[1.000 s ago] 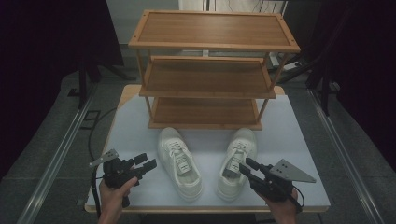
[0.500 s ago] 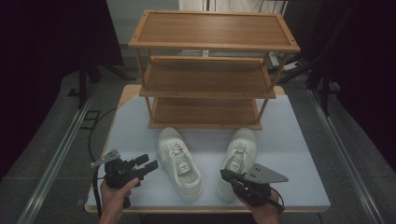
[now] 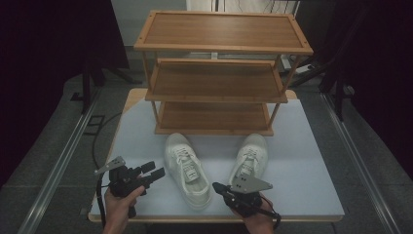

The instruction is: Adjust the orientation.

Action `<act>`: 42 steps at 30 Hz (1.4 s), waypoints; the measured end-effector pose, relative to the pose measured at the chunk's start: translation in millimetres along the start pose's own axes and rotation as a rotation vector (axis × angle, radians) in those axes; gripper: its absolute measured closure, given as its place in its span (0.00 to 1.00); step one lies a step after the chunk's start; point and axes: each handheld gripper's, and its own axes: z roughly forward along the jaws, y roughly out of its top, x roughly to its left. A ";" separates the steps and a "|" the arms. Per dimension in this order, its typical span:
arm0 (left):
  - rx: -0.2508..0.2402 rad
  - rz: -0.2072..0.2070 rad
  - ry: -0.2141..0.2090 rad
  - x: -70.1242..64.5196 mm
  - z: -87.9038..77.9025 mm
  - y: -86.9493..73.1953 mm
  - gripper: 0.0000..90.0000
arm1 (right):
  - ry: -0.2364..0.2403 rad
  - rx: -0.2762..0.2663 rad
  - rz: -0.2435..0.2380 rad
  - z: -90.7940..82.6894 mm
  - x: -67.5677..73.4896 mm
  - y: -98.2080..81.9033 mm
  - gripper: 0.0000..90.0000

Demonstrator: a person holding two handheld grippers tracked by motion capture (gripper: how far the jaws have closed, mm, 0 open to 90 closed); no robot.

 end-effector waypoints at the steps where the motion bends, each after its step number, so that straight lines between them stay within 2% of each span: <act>1: 0.001 0.001 0.001 -0.3 -0.3 0.0 0.38 | -0.003 0.020 -0.010 4.9 3.2 -1.7 0.99; 7: -0.004 0.001 0.001 -1.6 -3.6 -0.8 0.38 | -0.025 0.072 -0.026 11.4 8.5 -8.2 0.99; 10: -0.004 0.002 0.002 -1.8 -4.4 -0.9 0.38 | -0.030 0.080 -0.031 12.9 10.0 -9.5 0.99; 13: -0.002 -0.006 0.002 -1.3 -4.8 -1.7 0.38 | -0.028 0.077 -0.014 13.4 10.4 -9.9 0.99; 17: -0.005 -0.008 0.003 -1.6 -5.2 -1.7 0.38 | -0.004 0.071 -0.007 14.7 13.8 -10.1 0.99; 21: -0.005 -0.011 0.005 -2.0 -5.8 -2.1 0.38 | 0.027 0.060 -0.006 20.4 24.0 -9.2 0.99; 22: -0.004 -0.010 0.006 -1.9 -6.1 -2.2 0.38 | 0.043 0.051 -0.005 24.9 30.3 -8.6 0.99; 27: -0.011 -0.021 0.004 0.0 -9.2 -1.9 0.38 | 0.080 0.040 -0.018 38.7 44.1 -4.1 0.99; 37: -0.037 -0.041 0.015 6.0 -18.6 0.5 0.38 | 0.169 0.042 -0.027 68.8 60.3 10.4 0.99; 42: -0.045 -0.045 0.019 7.3 -21.4 0.8 0.38 | 0.184 0.042 -0.035 79.1 65.6 15.5 0.99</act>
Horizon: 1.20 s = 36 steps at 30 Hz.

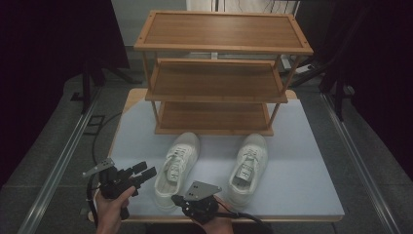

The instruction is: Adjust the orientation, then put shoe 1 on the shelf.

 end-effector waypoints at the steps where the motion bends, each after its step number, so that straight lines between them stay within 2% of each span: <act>1: 0.000 -0.002 0.000 0.4 -0.4 0.0 0.38 | 0.002 -0.005 0.002 2.4 0.8 0.7 0.99; 3: -0.001 -0.003 0.002 0.9 -1.4 0.1 0.38 | 0.005 -0.009 0.005 4.5 1.8 1.3 0.98; 6: -0.002 -0.003 0.004 1.7 -2.6 0.2 0.38 | -0.012 -0.028 0.001 -4.0 0.4 0.6 0.97; 7: -0.002 -0.003 0.005 1.9 -2.6 0.2 0.38 | -0.029 -0.055 0.008 -18.0 -3.5 0.5 0.97; 9: 0.002 -0.002 0.006 1.2 -1.1 -0.2 0.38 | -0.053 -0.080 0.011 -35.0 -9.5 -0.6 0.96; 10: 0.002 -0.002 0.006 1.2 -1.1 -0.2 0.38 | -0.053 -0.080 0.011 -35.0 -9.5 -0.6 0.96; 13: 0.005 0.000 0.005 -0.7 0.7 -0.6 0.38 | -0.082 -0.122 0.036 -61.2 -20.7 -7.6 0.93; 18: 0.007 0.005 0.013 -2.9 1.4 -0.4 0.38 | -0.145 -0.170 0.092 -100.3 -42.3 -29.9 0.86; 20: 0.007 0.007 0.013 -3.7 1.1 0.1 0.38 | -0.154 -0.177 0.095 -105.5 -44.7 -32.0 0.84; 21: 0.007 0.012 0.013 -4.5 0.8 1.0 0.38 | -0.176 -0.187 0.099 -114.0 -48.4 -34.4 0.82; 25: 0.002 0.028 0.020 -6.7 2.0 7.5 0.38 | -0.203 -0.198 0.104 -125.8 -53.8 -37.7 0.80; 29: 0.005 0.043 0.022 -8.8 8.8 11.5 0.38 | -0.218 -0.204 0.116 -130.5 -57.3 -39.8 0.79; 36: 0.014 0.088 0.026 -13.3 29.3 21.4 0.40 | -0.238 -0.216 0.126 -136.5 -61.0 -41.6 0.79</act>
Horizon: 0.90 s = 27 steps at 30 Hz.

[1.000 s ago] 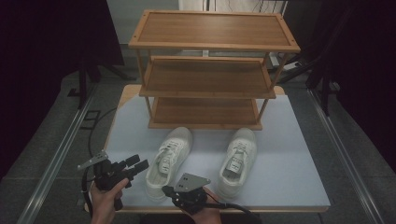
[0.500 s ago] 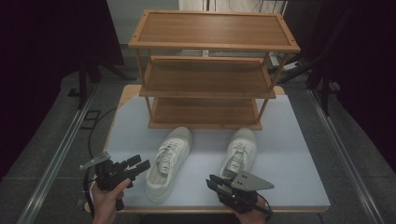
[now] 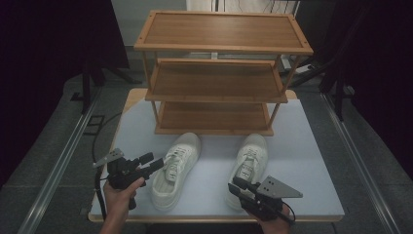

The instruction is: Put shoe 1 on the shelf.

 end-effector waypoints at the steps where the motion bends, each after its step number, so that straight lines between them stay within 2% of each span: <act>1: 0.009 0.006 0.004 -0.1 2.2 -0.5 0.40 | -0.004 -0.001 -0.002 -0.6 -0.5 -0.2 0.79; 6: 0.054 0.018 0.031 2.7 12.0 -7.4 0.42 | -0.016 0.004 0.005 -3.0 -3.0 -2.5 0.78; 9: 0.058 0.022 0.043 3.4 15.4 -6.8 0.42 | -0.016 0.006 0.006 -3.5 -3.3 -2.9 0.78; 11: 0.071 0.037 0.049 2.4 21.0 -6.4 0.43 | -0.021 0.010 0.007 -3.1 -3.3 -3.8 0.78; 12: 0.093 0.056 0.061 1.4 26.7 -7.5 0.43 | -0.022 0.012 0.007 -2.9 -3.3 -4.2 0.78; 14: 0.102 0.064 0.067 0.9 29.3 -8.4 0.43 | -0.024 0.014 0.007 -2.7 -3.3 -4.5 0.78; 15: 0.122 0.083 0.083 0.8 34.2 -10.0 0.43 | -0.026 0.017 0.005 -2.5 -3.7 -4.8 0.78; 17: 0.131 0.088 0.092 1.6 36.5 -10.6 0.44 | -0.025 0.017 0.009 -2.2 -4.6 -5.2 0.78; 21: 0.154 0.096 0.133 6.5 43.4 -12.8 0.46 | -0.031 0.020 0.011 -2.2 -5.4 -6.0 0.78; 25: 0.171 0.090 0.172 11.3 49.5 -16.1 0.54 | -0.038 0.020 0.013 -2.4 -6.2 -6.2 0.78; 26: 0.172 0.087 0.177 12.7 50.8 -17.0 0.54 | -0.038 0.020 0.013 -2.4 -6.2 -6.2 0.78; 27: 0.164 0.074 0.161 14.1 52.2 -18.1 0.57 | -0.040 0.021 0.012 -2.3 -6.1 -6.3 0.78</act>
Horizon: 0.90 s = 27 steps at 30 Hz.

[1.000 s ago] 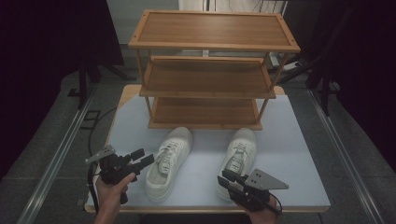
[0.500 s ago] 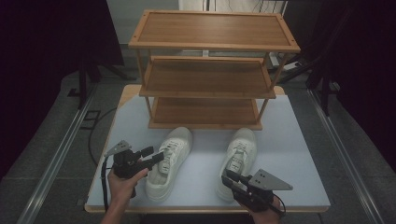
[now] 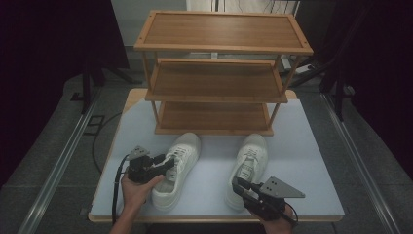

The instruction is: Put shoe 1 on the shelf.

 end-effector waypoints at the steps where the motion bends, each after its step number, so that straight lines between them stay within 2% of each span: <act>1: -0.006 0.005 0.007 -0.9 0.2 -0.1 0.58 | -0.001 0.000 0.000 0.0 0.0 0.0 0.78; 4: -0.011 0.019 0.018 -2.0 -0.3 0.1 0.66 | -0.003 0.000 0.001 0.4 -0.5 -0.6 0.78; 7: -0.032 -0.003 0.010 0.2 -1.8 -0.7 0.75 | -0.003 0.000 0.003 0.5 -0.5 -1.0 0.78; 8: -0.038 -0.007 0.011 0.6 -2.1 -1.3 0.75 | -0.003 0.000 0.003 0.5 -0.3 -1.0 0.78; 11: -0.062 -0.019 0.028 0.6 -3.8 -4.2 0.84 | -0.003 -0.004 0.004 -0.3 0.5 -0.8 0.78; 19: -0.087 -0.019 0.047 -0.2 -4.5 -6.8 0.90 | -0.013 -0.015 0.006 -1.9 -0.8 -0.8 0.78; 27: -0.115 -0.028 0.026 4.4 -7.7 -8.9 0.91 | -0.024 -0.033 0.017 -4.8 -3.4 0.5 0.78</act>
